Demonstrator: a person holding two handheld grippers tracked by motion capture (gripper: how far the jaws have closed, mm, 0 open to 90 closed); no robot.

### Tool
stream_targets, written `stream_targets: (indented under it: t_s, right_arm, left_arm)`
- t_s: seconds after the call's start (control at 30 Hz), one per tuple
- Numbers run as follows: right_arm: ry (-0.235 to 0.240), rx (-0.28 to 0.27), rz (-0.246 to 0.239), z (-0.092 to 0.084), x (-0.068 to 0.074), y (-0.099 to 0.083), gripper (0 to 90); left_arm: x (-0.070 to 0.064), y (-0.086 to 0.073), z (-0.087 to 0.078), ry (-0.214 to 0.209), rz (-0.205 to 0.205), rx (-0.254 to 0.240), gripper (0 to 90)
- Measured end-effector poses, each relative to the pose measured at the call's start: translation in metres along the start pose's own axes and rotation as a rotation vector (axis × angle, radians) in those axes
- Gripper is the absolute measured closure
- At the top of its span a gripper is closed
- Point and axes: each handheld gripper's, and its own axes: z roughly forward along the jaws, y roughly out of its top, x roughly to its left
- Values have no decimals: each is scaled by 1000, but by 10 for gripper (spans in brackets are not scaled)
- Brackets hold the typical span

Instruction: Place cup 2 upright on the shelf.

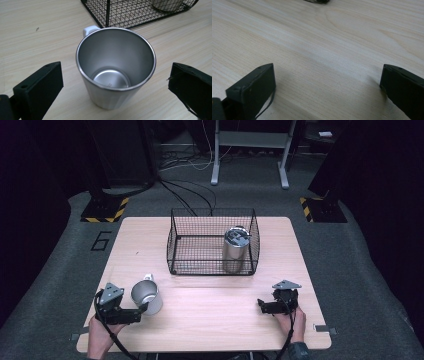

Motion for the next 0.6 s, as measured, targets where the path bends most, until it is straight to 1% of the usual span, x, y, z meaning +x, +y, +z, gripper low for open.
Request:
stream_targets:
  t_s: [0.03,0.1,0.13,0.17,0.2,0.27,0.3,0.33,0.43,0.47,0.6]
  right_arm:
    - [0,0,0,0,0,0,0]
    - [-1,-1,0,0,0,0,0]
    - [-1,-1,1,0,0,0,0]
    - [-1,-1,1,0,0,0,0]
    - [0,0,0,0,0,0,0]
    - [-1,-1,0,0,0,0,0]
    - [0,0,0,0,0,0,0]
    - [3,2,-2,0,0,0,0]
    - [0,-1,-1,0,0,0,0]
    - [0,-1,0,0,0,0,0]
    - [1,1,-4,0,0,0,0]
  left_arm:
    - [0,0,0,0,0,0,0]
    - [-5,2,7,21,4,4,0]
    - [-7,4,12,28,5,17,0]
    - [-7,4,12,28,5,17,0]
    - [-9,4,15,38,0,18,0]
    - [-9,5,20,37,-7,26,0]
    - [-10,5,23,48,-10,25,0]
    - [-10,5,25,48,-13,21,0]
    - [-11,6,30,61,-10,31,0]
    - [-11,6,32,73,-7,30,0]
    - [-11,6,37,76,-8,42,0]
